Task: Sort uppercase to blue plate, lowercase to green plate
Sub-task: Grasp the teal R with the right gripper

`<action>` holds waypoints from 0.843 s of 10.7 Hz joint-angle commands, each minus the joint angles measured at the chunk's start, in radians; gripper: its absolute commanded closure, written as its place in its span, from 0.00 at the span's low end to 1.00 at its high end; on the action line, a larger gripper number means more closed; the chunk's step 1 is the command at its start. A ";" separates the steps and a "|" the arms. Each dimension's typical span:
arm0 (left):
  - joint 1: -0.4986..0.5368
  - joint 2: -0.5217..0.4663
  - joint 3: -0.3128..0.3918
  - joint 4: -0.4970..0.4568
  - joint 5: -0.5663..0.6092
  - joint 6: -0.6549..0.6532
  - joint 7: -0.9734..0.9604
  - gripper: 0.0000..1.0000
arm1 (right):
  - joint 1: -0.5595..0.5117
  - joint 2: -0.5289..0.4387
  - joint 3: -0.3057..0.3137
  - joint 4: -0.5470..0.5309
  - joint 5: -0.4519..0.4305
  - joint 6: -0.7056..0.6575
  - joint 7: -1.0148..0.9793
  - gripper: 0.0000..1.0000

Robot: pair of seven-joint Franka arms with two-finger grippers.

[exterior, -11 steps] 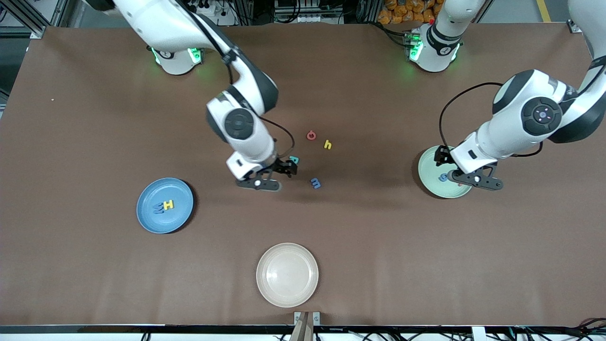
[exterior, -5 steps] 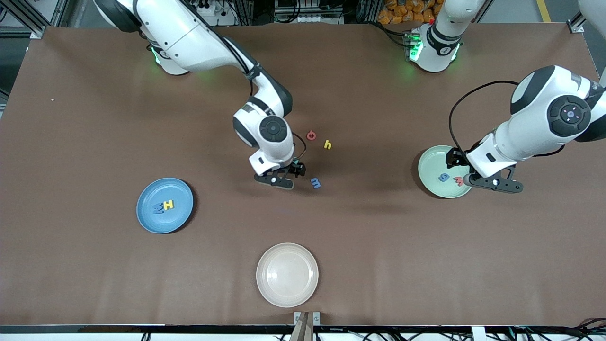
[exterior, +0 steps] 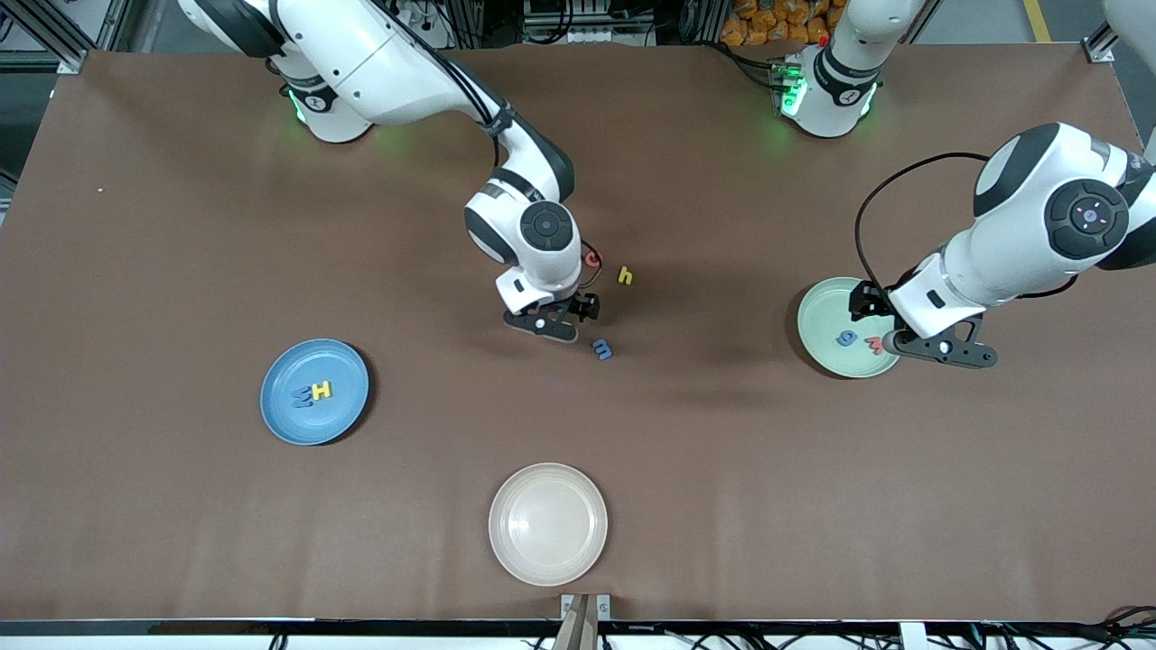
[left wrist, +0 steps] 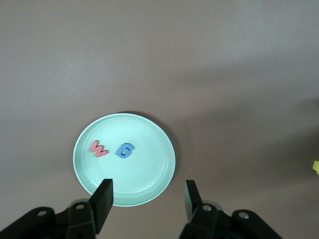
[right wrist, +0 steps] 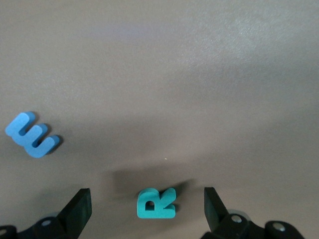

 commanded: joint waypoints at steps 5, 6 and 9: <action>0.003 -0.019 -0.007 0.007 -0.030 -0.018 -0.013 0.34 | -0.008 -0.034 0.021 -0.067 -0.021 0.096 0.035 0.09; 0.001 -0.015 -0.007 0.008 -0.030 -0.017 -0.013 0.34 | -0.009 -0.034 0.020 -0.070 -0.026 0.098 0.033 0.09; -0.040 -0.010 0.004 0.016 -0.031 -0.014 -0.018 0.35 | -0.009 -0.045 0.018 -0.070 -0.049 0.098 0.035 0.09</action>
